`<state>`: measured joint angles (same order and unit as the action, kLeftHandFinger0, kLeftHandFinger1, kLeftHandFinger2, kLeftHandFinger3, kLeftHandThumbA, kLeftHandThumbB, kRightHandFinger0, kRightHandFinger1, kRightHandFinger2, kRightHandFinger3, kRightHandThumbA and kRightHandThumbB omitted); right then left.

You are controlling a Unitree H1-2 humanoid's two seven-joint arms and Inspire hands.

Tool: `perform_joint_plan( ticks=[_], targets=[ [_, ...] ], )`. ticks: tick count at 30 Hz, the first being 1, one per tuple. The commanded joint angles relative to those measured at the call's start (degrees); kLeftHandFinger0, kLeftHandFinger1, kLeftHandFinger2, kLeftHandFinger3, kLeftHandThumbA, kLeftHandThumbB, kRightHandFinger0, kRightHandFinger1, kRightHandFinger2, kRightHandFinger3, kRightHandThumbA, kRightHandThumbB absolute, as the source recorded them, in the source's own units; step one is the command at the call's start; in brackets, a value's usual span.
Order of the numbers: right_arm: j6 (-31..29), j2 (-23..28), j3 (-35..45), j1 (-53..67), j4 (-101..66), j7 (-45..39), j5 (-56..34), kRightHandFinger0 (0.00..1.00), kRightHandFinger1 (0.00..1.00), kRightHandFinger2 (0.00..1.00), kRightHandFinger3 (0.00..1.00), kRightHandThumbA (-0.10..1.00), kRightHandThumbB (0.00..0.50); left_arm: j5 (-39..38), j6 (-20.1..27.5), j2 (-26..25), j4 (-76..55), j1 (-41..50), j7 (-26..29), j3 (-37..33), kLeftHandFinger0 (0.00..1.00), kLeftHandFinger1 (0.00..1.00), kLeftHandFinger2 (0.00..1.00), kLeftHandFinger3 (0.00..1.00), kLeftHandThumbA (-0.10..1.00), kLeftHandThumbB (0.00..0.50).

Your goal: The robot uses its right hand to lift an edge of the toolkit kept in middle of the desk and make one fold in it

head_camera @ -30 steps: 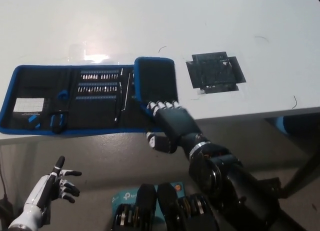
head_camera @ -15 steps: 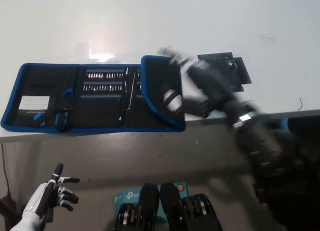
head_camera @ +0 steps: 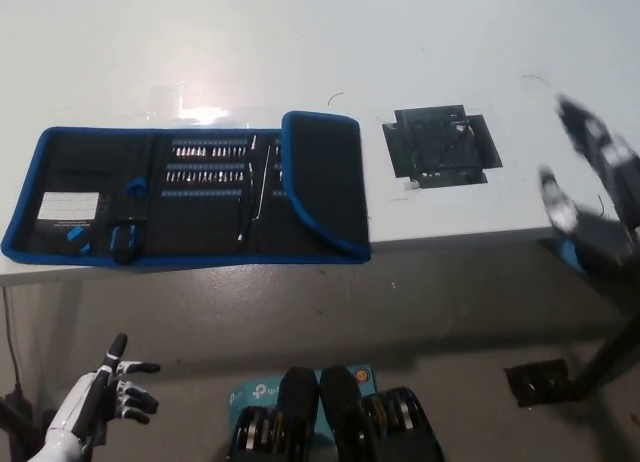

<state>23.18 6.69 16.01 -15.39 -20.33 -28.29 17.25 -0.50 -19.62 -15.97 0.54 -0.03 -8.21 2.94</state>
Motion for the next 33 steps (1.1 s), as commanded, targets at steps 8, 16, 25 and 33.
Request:
perform_joint_plan(
  ticks=[8,16,25,33],
  targets=[
    [-30.5,-4.74,12.99,11.3,28.36,17.32,-13.48,1.0,1.0,1.0,1.0,0.36,0.12,0.69,1.75,0.08,-0.22,0.08,1.31,0.86,0.42,0.41,0.36,0.59,1.0,0.5],
    [-31.61,-4.35,11.37,10.55,33.91,20.28,-10.24,0.88,1.0,1.0,1.0,0.13,0.145,0.55,2.41,0.43,-0.41,0.4,1.55,1.49,0.42,0.41,0.36,0.6,1.0,0.5],
    [-21.34,-2.98,11.45,9.65,32.22,21.34,-12.79,0.78,0.92,0.98,1.0,0.18,0.116,0.68,3.32,0.3,0.3,-0.19,1.42,1.68,0.4,0.39,0.33,0.58,1.0,0.496],
    [-19.22,-1.1,8.72,9.54,31.87,21.98,-13.94,0.71,0.82,0.91,0.96,0.22,0.179,0.69,3.68,0.49,0.03,0.07,1.76,1.74,0.4,0.41,0.37,0.6,1.0,0.497]
  ],
)
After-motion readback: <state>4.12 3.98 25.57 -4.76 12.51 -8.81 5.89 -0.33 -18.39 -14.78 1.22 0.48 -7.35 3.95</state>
